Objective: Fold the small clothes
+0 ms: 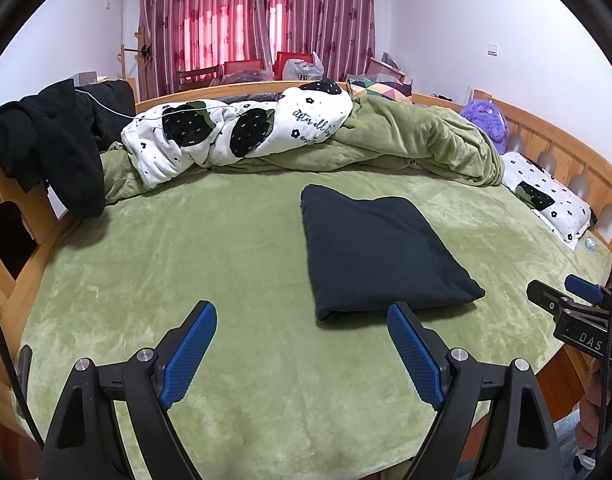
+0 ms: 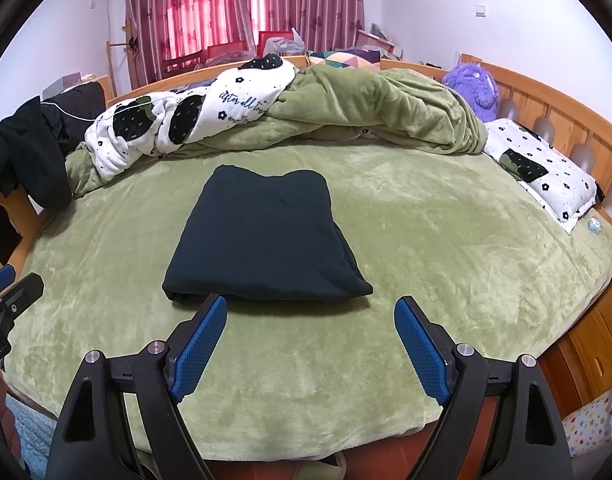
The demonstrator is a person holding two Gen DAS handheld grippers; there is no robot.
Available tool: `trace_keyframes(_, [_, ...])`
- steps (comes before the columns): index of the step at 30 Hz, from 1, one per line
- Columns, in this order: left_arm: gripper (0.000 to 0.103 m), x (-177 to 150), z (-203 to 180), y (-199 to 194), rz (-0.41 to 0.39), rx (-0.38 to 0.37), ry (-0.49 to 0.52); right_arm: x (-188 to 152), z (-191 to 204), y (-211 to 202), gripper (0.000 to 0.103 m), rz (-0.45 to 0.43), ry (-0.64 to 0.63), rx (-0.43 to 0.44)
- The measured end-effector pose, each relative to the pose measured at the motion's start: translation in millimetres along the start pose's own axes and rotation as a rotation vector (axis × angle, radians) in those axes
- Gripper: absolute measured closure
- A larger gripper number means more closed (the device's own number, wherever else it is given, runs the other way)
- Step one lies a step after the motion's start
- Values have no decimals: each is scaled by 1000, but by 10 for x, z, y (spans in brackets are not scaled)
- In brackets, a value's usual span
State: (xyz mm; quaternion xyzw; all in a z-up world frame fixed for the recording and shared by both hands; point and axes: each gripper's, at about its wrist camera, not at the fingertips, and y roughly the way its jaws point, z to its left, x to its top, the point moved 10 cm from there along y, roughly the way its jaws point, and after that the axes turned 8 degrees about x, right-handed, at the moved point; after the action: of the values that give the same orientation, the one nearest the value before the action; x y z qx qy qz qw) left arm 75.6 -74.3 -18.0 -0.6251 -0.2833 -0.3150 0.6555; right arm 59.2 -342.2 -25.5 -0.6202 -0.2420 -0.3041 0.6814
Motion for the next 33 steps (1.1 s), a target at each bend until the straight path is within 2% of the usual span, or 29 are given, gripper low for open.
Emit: trace_keyframes(33, [16,6,18,-10,5,-14,-18,-14,-85,-37,18,-8,45,-3])
